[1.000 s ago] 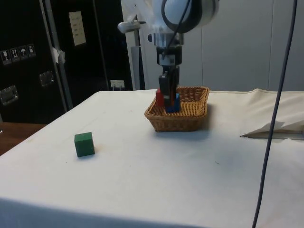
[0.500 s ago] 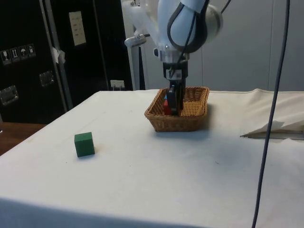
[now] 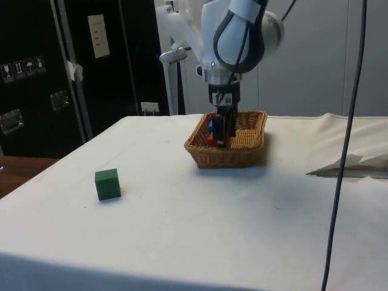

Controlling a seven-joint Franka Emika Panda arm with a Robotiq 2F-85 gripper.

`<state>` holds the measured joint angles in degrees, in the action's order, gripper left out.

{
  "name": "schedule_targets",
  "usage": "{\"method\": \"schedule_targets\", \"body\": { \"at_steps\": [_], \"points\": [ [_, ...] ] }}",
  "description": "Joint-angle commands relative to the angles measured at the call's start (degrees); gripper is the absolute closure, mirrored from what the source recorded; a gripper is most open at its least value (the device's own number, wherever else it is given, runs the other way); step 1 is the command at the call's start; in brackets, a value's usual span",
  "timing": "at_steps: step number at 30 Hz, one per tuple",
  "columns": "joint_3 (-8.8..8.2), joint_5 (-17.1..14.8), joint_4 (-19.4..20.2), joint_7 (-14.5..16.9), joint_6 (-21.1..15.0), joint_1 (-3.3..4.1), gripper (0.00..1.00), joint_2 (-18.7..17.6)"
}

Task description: Pick up exactly two blocks and place them into the basket.

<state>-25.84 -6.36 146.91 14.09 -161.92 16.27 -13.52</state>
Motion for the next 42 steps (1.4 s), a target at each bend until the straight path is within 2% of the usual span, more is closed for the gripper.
{"method": "schedule_targets", "body": {
  "at_steps": [1, 3, 4, 5, 11, 12, 13, 16, 20, 21, 22, 25, 29, 31, 40, 41, 42],
  "points": [
    [1.03, -1.4, 0.2, 1.0, -0.4, -0.57, 0.00, 0.5],
    [0.17, -0.3, 0.1, 0.3, 0.5, -0.11, 0.00, 1.3],
    [0.00, 0.0, -0.2, 0.0, -0.1, 0.00, 0.00, 0.3],
    [-0.11, 0.0, 0.1, 0.2, 0.6, 0.00, 0.00, 1.7],
    [-1.03, 1.6, 0.0, -0.8, 3.1, 0.29, 0.00, 4.8],
    [-0.40, 0.4, 0.1, 0.0, 3.1, 0.00, 0.00, 5.1],
    [-1.09, 1.8, 0.0, -0.9, 3.5, 0.29, 0.00, 5.2],
    [-0.97, 2.5, -0.2, -1.7, 4.9, 0.34, 0.00, 6.9],
    [0.06, 3.4, -1.4, -3.0, 7.4, 0.69, 0.00, 9.1],
    [0.17, 2.2, -0.8, -1.8, 6.8, 0.40, 0.00, 9.4],
    [0.29, 3.4, -1.7, -3.2, 7.8, 0.69, 0.00, 9.4],
    [1.03, 3.3, -2.8, -3.4, 9.1, 0.80, 0.00, 10.2],
    [1.95, 3.1, -3.7, -3.6, 9.6, 0.97, 0.00, 10.5],
    [2.23, 2.3, -3.7, -2.9, 9.2, 0.80, 0.00, 10.6],
    [4.47, 3.3, -6.4, -4.9, 10.3, 1.38, 0.00, 10.8],
    [4.58, 2.3, -6.2, -4.0, 10.0, 1.15, 0.00, 10.8],
    [4.98, 3.5, -6.7, -5.4, 10.3, 1.38, 0.00, 10.7]
  ]
}}
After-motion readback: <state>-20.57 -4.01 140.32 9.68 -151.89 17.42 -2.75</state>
